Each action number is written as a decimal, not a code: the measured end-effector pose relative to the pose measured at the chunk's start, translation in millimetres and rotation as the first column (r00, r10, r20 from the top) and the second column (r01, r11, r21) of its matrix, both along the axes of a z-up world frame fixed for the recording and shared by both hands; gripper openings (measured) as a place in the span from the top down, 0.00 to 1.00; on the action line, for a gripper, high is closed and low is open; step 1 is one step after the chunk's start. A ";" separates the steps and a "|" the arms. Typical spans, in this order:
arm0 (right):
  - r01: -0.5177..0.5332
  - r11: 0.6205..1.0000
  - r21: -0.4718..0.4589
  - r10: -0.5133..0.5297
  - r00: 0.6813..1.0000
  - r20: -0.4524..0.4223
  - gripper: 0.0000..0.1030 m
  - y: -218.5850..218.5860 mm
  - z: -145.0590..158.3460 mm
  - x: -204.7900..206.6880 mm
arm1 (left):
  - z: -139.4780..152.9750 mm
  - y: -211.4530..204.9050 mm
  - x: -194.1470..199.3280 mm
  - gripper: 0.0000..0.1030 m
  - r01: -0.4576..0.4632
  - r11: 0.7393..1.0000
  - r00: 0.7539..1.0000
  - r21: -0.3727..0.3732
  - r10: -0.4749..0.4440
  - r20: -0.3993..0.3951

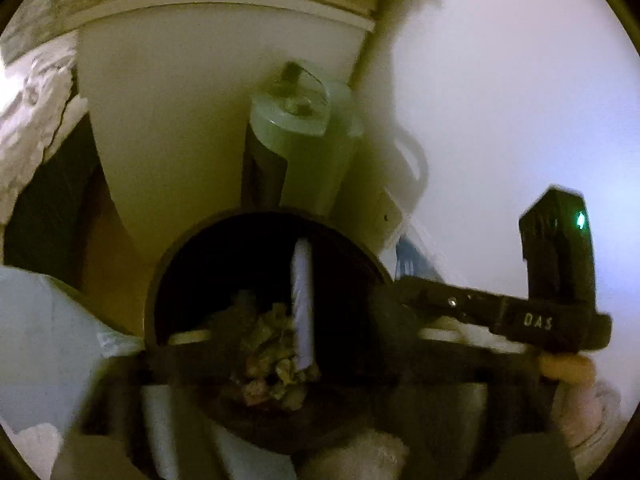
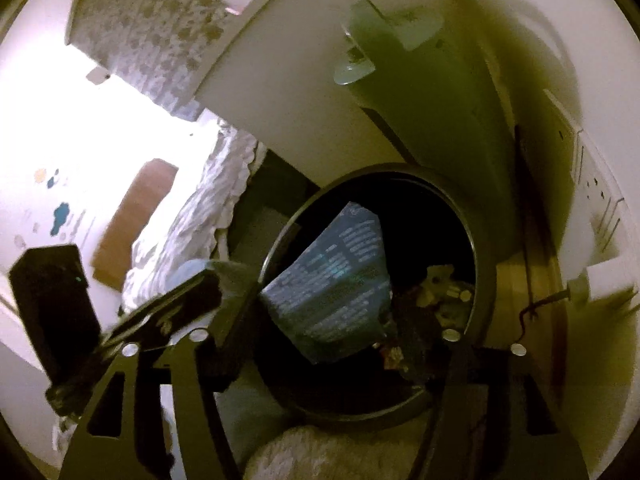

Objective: Collect trash

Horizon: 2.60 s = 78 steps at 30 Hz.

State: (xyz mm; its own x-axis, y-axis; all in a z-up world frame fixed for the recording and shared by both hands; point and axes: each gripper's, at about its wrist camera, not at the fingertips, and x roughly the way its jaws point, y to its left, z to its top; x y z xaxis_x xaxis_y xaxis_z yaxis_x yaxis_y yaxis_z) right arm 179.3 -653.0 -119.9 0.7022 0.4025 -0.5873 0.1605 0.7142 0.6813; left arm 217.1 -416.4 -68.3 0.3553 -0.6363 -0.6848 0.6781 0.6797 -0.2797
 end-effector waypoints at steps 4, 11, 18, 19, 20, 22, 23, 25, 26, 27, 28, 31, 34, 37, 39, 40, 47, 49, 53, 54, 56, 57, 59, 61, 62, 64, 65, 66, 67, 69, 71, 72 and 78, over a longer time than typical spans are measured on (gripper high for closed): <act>0.014 1.000 0.023 -0.014 1.000 0.004 0.32 -5.1 2.0 0.5 | 6.7 16.1 0.7 0.11 -0.020 0.997 1.000 -0.081 0.019 -0.014; 0.009 0.999 0.049 -0.010 1.000 0.015 0.30 0.9 13.8 -12.6 | 26.5 64.5 -21.8 0.05 -0.087 0.988 0.996 -0.132 0.090 0.018; -0.076 0.997 0.020 0.075 0.996 0.053 0.26 46.4 55.2 -20.4 | 40.6 137.9 -59.8 0.05 -0.204 0.971 0.974 -0.126 0.215 0.077; -0.095 0.995 0.011 0.094 0.994 0.060 0.25 56.2 62.6 -20.2 | 41.8 149.7 -64.9 0.05 -0.228 0.966 0.967 -0.119 0.239 0.090; -0.121 0.993 -0.005 0.121 0.990 0.069 0.25 69.8 72.9 -18.8 | 43.7 166.3 -71.3 0.05 -0.261 0.959 0.956 -0.113 0.273 0.104; -0.157 0.987 -0.030 0.159 0.984 0.082 0.22 94.3 89.4 -16.2 | 45.9 192.4 -81.7 0.05 -0.318 0.942 0.936 -0.111 0.330 0.126; -0.181 0.982 -0.043 0.185 0.978 0.093 0.20 112.7 100.0 -14.0 | 47.1 210.3 -90.1 0.05 -0.361 0.926 0.917 -0.109 0.374 0.140; -0.229 0.971 -0.074 0.236 0.966 0.109 0.19 150.4 116.6 -10.7 | 49.2 248.9 -107.7 0.05 -0.467 0.878 0.862 -0.102 0.478 0.170; -0.248 0.965 -0.087 0.257 0.960 0.114 0.18 165.0 121.9 -10.0 | 49.5 264.2 -114.2 0.05 -0.515 0.852 0.832 -0.098 0.524 0.181; -0.268 0.958 -0.106 0.280 0.952 0.123 0.16 184.5 128.2 -8.9 | 49.3 281.5 -121.7 0.05 -0.570 0.817 0.795 -0.090 0.576 0.190; -0.285 0.950 -0.125 0.300 0.945 0.132 0.16 202.7 132.9 -8.7 | 48.8 299.1 -129.2 0.05 -0.620 0.780 0.757 -0.086 0.623 0.197; -0.344 0.919 -0.192 0.374 0.914 0.155 0.15 270.0 144.5 -10.5 | 47.9 350.6 -152.7 0.05 -0.752 0.655 0.627 -0.075 0.745 0.228; -0.403 0.882 -0.243 0.445 0.882 0.154 0.14 329.4 147.4 -16.9 | 50.8 387.5 -176.9 0.05 -0.844 0.535 0.505 -0.046 0.819 0.272; -0.452 0.849 -0.274 0.501 0.854 0.143 0.13 372.2 145.9 -24.6 | 55.0 415.5 -200.2 0.05 -0.905 0.425 0.397 -0.033 0.868 0.299; -0.479 0.826 -0.297 0.535 0.833 0.143 0.13 399.2 144.2 -35.1 | 58.8 427.8 -210.3 0.05 -0.926 0.377 0.349 -0.030 0.883 0.312; -0.486 0.819 -0.306 0.546 0.824 0.150 0.13 409.5 144.4 -41.4 | 60.9 432.7 -216.3 0.05 -0.937 0.348 0.320 -0.029 0.891 0.323; -0.437 0.809 -0.393 0.540 0.816 0.205 0.11 427.2 141.1 -78.5 | 67.2 436.9 -235.7 0.05 -0.955 0.295 0.270 -0.025 0.903 0.334; -0.421 0.808 -0.412 0.535 0.817 0.214 0.10 424.4 141.6 -86.5 | 67.7 435.0 -239.5 0.05 -0.959 0.283 0.263 -0.015 0.906 0.331; -0.377 0.802 -0.464 0.535 0.799 0.275 0.06 424.1 152.8 -114.2 | 68.5 428.6 -240.6 0.05 -0.954 0.299 0.280 -0.009 0.903 0.327; -0.367 0.800 -0.476 0.536 0.793 0.289 0.06 423.1 156.0 -120.5 | 68.0 427.6 -241.8 0.05 -0.953 0.303 0.285 -0.004 0.899 0.332; -0.352 0.798 -0.490 0.536 0.786 0.308 0.05 417.1 161.3 -128.7 | 66.9 423.3 -245.6 0.05 -0.951 0.309 0.290 0.000 0.894 0.341; -0.350 0.798 -0.491 0.537 0.784 0.313 0.05 414.8 163.1 -132.6 | 67.9 420.9 -248.1 0.05 -0.950 0.312 0.293 -0.001 0.892 0.344; -0.343 0.798 -0.496 0.536 0.781 0.322 0.05 409.7 168.5 -140.9 | 69.1 416.6 -251.0 0.05 -0.948 0.318 0.298 0.000 0.889 0.348; -0.342 0.794 -0.503 0.541 0.775 0.327 0.05 407.0 174.1 -149.5 | 70.2 413.9 -254.4 0.05 -0.948 0.319 0.297 -0.002 0.886 0.356; -0.341 0.792 -0.507 0.543 0.773 0.328 0.05 406.4 176.2 -152.6 | 71.0 412.8 -256.2 0.05 -0.947 0.320 0.297 -0.004 0.884 0.360; -0.320 0.797 -0.511 0.531 0.775 0.343 0.05 402.3 180.2 -160.1 | 72.1 410.2 -260.5 0.05 -0.948 0.319 0.295 -0.006 0.884 0.363; -0.312 0.801 -0.511 0.524 0.777 0.347 0.05 399.9 180.2 -163.3 | 72.7 410.4 -260.8 0.05 -0.947 0.320 0.296 -0.006 0.883 0.364; -0.305 0.806 -0.508 0.517 0.781 0.351 0.05 397.5 180.3 -166.3 | 72.5 409.9 -260.1 0.05 -0.947 0.320 0.296 -0.006 0.883 0.365; -0.302 0.809 -0.505 0.512 0.784 0.352 0.05 395.8 180.0 -167.4 | 72.4 409.3 -260.5 0.05 -0.947 0.320 0.296 -0.005 0.882 0.366; -0.297 0.814 -0.499 0.504 0.788 0.353 0.05 392.8 177.4 -169.3 | 72.1 408.8 -260.8 0.05 -0.947 0.320 0.296 -0.006 0.882 0.366; -0.299 0.815 -0.497 0.503 0.791 0.350 0.05 392.3 174.2 -170.5 | 71.9 408.0 -261.1 0.05 -0.947 0.321 0.297 -0.003 0.882 0.366; -0.300 0.815 -0.495 0.503 0.791 0.348 0.05 392.1 172.9 -170.7 | 72.0 407.2 -262.3 0.05 -0.946 0.323 0.299 -0.003 0.881 0.366; -0.310 0.819 -0.483 0.503 0.793 0.344 0.05 389.6 167.3 -171.9 | 75.0 403.9 -268.3 0.05 -0.944 0.330 0.306 -0.001 0.877 0.370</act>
